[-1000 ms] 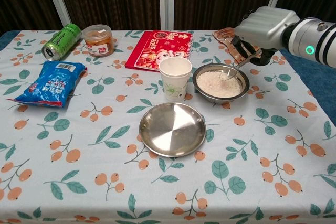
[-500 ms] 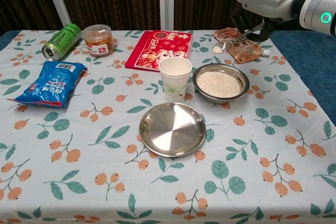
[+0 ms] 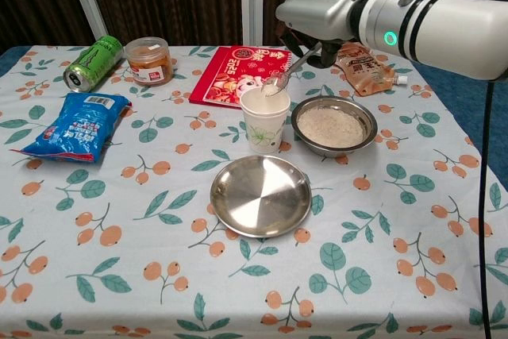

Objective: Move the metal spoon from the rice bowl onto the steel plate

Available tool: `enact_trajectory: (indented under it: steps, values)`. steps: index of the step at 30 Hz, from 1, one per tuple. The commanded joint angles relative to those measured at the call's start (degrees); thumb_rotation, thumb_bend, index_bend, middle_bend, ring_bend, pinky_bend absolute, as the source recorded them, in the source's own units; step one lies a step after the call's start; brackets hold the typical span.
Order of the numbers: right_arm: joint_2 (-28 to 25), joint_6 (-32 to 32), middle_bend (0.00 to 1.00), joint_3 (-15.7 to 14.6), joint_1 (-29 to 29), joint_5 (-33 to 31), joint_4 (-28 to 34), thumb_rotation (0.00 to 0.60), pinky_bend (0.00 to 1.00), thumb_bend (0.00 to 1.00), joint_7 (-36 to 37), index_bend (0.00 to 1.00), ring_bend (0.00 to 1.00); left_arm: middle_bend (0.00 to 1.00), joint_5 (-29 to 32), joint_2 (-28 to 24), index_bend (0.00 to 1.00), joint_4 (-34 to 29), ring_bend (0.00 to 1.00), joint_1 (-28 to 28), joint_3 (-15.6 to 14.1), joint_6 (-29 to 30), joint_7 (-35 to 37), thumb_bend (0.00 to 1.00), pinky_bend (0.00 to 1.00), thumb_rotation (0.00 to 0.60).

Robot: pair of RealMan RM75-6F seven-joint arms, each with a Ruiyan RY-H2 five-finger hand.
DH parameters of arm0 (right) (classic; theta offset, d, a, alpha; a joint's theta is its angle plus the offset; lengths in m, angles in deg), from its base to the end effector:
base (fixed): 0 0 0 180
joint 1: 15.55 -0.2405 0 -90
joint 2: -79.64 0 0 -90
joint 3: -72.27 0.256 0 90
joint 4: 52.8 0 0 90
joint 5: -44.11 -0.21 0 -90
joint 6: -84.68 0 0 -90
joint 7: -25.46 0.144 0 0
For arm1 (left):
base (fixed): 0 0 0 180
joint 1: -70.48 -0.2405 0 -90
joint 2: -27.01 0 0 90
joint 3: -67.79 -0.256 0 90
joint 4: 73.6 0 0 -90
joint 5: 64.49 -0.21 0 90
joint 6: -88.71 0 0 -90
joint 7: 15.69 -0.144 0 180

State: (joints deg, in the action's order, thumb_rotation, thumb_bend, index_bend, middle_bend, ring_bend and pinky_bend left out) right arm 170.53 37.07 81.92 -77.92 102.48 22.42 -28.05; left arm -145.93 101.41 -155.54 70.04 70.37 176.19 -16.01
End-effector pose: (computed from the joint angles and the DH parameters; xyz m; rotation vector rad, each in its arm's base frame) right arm -0.0571 -0.4037 -0.0290 2.0868 -0.0722 0.5895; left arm -0.3524 0.1489 0.1262 -1.2382 -0.9548 -0.8074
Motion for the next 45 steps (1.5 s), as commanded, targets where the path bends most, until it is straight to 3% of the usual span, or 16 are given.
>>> enact_trajectory:
  steps: [1, 14, 31, 34, 39, 45]
  values:
    - [0.7, -0.4, 0.52, -1.7, -2.3, 3.4, -1.1, 0.600, 0.10, 0.33, -3.7, 0.59, 0.17, 0.18, 0.0, 0.1, 0.12, 0.1, 0.12, -0.2, -0.1, 0.1, 0.2, 0.06, 0.21, 0.600]
    - [0.9, -2.0, 0.52, -8.6, -6.7, 19.9, -5.5, 0.600, 0.07, 0.33, -14.2, 0.60, 0.17, 0.18, 0.0, 0.5, 0.12, 0.3, 0.12, -0.7, -0.2, 0.4, 0.3, 0.06, 0.21, 0.600]
    - [0.5, -3.8, 0.52, -8.1, -5.0, 24.6, -6.9, 0.600, 0.03, 0.33, -14.8, 0.60, 0.17, 0.18, -0.3, 0.6, 0.12, 0.1, 0.12, -0.8, 0.1, 0.7, 0.1, 0.06, 0.21, 0.600]
    - [0.0, -5.4, 0.52, -6.8, -3.7, 23.9, -5.3, 0.600, 0.03, 0.33, -12.9, 0.60, 0.17, 0.18, -0.3, 0.4, 0.12, -0.1, 0.12, -0.8, 0.0, 0.6, 0.0, 0.06, 0.21, 0.600]
    - [-3.5, -10.8, 0.52, -4.5, 0.1, 22.6, 2.9, 0.600, 0.03, 0.33, -7.2, 0.60, 0.17, 0.18, -0.3, 0.0, 0.12, -0.4, 0.12, -0.8, 0.2, 0.7, 0.0, 0.06, 0.21, 0.600]
    - [-7.5, -14.2, 0.53, -5.6, 5.2, 22.4, 14.2, 0.600, 0.03, 0.33, -0.7, 0.60, 0.17, 0.18, -1.0, -0.2, 0.12, -1.3, 0.12, -0.7, 0.2, 1.0, -0.7, 0.06, 0.21, 0.600]
